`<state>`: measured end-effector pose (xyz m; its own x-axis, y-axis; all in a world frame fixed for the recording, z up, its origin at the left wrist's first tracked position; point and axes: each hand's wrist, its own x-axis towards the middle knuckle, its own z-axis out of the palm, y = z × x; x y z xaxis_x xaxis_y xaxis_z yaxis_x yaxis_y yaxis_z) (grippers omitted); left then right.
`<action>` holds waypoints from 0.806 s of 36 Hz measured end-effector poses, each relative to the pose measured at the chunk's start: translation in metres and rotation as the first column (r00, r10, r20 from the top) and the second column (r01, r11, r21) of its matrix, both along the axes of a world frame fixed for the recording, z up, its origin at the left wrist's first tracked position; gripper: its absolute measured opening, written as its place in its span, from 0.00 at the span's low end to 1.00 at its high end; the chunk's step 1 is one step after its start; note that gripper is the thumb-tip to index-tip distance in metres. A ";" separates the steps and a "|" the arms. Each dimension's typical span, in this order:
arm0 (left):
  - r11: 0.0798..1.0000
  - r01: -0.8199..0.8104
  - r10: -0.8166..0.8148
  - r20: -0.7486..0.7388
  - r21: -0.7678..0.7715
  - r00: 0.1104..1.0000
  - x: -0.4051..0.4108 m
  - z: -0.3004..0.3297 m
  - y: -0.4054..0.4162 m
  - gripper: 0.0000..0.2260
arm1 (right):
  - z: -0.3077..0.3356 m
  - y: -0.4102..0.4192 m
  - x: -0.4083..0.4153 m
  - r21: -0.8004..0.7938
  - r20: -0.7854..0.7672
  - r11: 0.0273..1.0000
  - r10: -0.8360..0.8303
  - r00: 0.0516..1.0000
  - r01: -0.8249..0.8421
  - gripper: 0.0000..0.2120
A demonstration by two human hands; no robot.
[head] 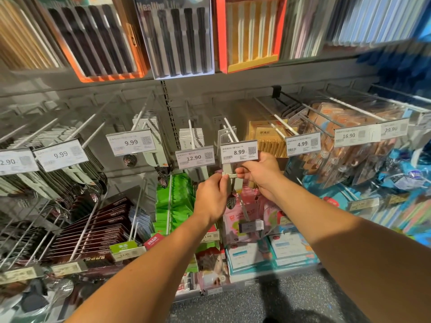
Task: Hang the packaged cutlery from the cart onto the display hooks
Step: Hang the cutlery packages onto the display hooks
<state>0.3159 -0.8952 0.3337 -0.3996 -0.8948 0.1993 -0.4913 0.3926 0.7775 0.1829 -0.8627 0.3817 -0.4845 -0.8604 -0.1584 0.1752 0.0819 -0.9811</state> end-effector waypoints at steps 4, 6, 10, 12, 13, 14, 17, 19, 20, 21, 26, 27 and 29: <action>1.000 -0.011 0.011 -0.005 -0.022 1.000 0.001 -0.002 0.000 0.17 | 0.002 0.000 0.002 -0.020 0.022 1.000 -0.015 1.000 0.016 0.12; 0.999 -0.022 0.021 -0.025 -0.035 0.999 0.002 -0.004 -0.001 0.17 | 0.002 0.001 0.003 -0.032 0.063 0.999 -0.005 0.998 0.007 0.11; 0.999 -0.016 0.015 -0.025 -0.045 1.000 0.001 -0.002 -0.001 0.17 | 0.002 0.001 0.002 -0.043 0.115 0.999 -0.007 0.993 0.012 0.09; 0.999 -0.018 0.017 -0.024 -0.044 1.000 -0.001 0.000 -0.001 0.17 | 0.001 0.000 0.000 -0.046 0.140 0.999 -0.018 0.990 0.025 0.08; 0.999 -0.019 0.018 -0.025 -0.040 1.000 -0.002 0.001 -0.001 0.17 | 0.001 0.000 0.000 -0.048 0.144 0.998 -0.022 0.989 0.029 0.09; 0.999 -0.020 0.019 -0.025 -0.034 0.999 -0.004 0.001 -0.001 0.17 | 0.000 0.000 -0.001 -0.046 0.141 0.998 -0.026 0.990 0.033 0.09; 1.000 -0.026 0.026 -0.029 -0.002 0.999 -0.007 0.001 -0.001 0.17 | -0.001 0.000 -0.002 -0.026 0.115 0.999 -0.027 0.993 0.030 0.09; 0.999 -0.034 0.034 -0.038 0.012 0.999 -0.009 0.002 -0.001 0.17 | -0.002 0.001 -0.003 -0.013 0.111 0.999 -0.028 0.993 0.030 0.09; 0.999 -0.036 0.036 -0.039 0.016 0.999 -0.009 0.002 -0.001 0.16 | -0.003 0.001 -0.004 -0.005 0.103 0.999 -0.033 0.994 0.034 0.08; 0.999 -0.035 0.036 -0.037 0.019 0.999 -0.010 0.003 -0.001 0.16 | -0.003 0.001 -0.006 0.003 0.089 0.999 -0.038 0.995 0.038 0.08; 0.998 -0.048 0.049 -0.027 0.028 0.998 -0.014 0.007 0.000 0.16 | -0.003 -0.001 -0.009 0.020 0.031 0.999 -0.049 0.998 0.049 0.08; 0.997 -0.063 0.065 -0.038 0.053 0.997 -0.016 0.006 -0.002 0.17 | -0.002 -0.001 -0.009 0.027 0.025 0.998 -0.049 0.998 0.049 0.08; 0.990 -0.092 0.099 -0.063 0.108 0.993 -0.018 0.005 -0.005 0.18 | -0.003 -0.002 -0.008 0.038 0.017 0.998 -0.055 0.998 0.055 0.10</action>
